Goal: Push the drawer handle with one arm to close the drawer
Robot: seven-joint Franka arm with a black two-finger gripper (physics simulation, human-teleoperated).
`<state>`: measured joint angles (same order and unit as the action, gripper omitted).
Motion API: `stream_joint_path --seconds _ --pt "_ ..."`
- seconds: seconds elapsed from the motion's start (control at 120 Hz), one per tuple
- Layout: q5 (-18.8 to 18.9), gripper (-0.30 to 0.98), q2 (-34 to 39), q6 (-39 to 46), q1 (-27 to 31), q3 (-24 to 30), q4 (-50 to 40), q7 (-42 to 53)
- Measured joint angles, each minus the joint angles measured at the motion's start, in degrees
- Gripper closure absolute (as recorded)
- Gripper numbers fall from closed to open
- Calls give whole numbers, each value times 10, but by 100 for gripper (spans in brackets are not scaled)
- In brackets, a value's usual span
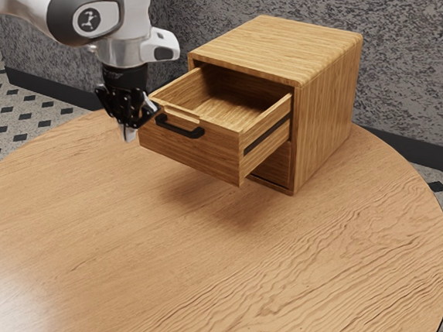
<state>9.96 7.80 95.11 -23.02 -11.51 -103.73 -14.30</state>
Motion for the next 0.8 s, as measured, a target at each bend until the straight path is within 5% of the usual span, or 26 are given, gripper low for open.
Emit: stream_joint_path --seconds 0.8 --pt "24 76 -99 172 8 -7 5 -27"
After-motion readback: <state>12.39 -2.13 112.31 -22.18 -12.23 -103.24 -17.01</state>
